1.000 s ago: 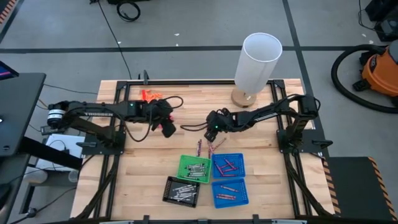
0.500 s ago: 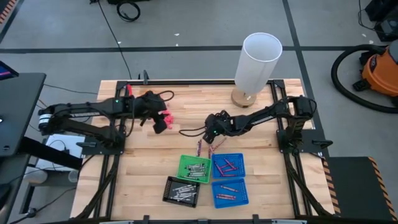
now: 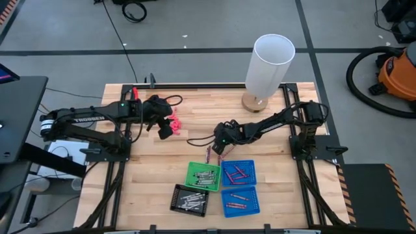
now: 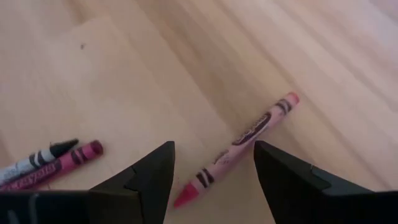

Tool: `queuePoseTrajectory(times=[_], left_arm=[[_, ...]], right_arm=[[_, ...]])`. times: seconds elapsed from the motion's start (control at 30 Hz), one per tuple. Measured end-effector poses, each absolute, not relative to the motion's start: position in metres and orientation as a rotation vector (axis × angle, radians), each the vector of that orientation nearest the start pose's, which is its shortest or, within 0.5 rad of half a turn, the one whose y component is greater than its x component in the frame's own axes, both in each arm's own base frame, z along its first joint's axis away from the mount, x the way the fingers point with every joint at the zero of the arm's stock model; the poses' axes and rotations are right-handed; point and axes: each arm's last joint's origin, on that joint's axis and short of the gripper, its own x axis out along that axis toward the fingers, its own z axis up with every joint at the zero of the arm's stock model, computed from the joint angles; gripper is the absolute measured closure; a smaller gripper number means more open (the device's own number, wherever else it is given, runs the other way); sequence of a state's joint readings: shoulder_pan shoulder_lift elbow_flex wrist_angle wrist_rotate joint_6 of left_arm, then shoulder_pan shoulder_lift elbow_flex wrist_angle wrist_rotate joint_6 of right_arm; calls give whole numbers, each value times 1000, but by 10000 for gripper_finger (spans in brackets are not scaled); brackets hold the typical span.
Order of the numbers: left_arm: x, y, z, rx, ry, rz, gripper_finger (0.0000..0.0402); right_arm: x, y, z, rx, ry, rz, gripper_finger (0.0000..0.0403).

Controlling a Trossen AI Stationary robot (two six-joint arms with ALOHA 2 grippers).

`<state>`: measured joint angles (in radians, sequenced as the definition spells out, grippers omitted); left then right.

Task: Sort crayons
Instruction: Put the pink crayon into the bottom blue bin

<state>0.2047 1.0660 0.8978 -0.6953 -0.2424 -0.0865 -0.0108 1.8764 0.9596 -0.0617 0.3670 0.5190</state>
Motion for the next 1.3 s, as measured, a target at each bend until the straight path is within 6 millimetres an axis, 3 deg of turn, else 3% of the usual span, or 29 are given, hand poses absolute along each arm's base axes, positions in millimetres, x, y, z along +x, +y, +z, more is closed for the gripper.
queuePoseTrajectory(times=[0.2,0.57,0.83,0.97,1.13,1.3], left_arm=[[201,47,282,-89,826,389,259],[199,46,284,-125,812,400,259],[201,39,282,-382,765,432,259],[203,27,274,-572,738,469,259],[205,5,250,-774,710,501,259],[203,-16,226,-793,671,495,259]], right_arm=[[348,-20,117,339,882,-542,202],[348,-36,118,327,905,-492,305],[349,-50,119,297,913,-335,363],[348,-55,122,299,916,-235,378],[346,-62,124,336,936,-172,376],[353,-65,135,340,936,-130,376]])
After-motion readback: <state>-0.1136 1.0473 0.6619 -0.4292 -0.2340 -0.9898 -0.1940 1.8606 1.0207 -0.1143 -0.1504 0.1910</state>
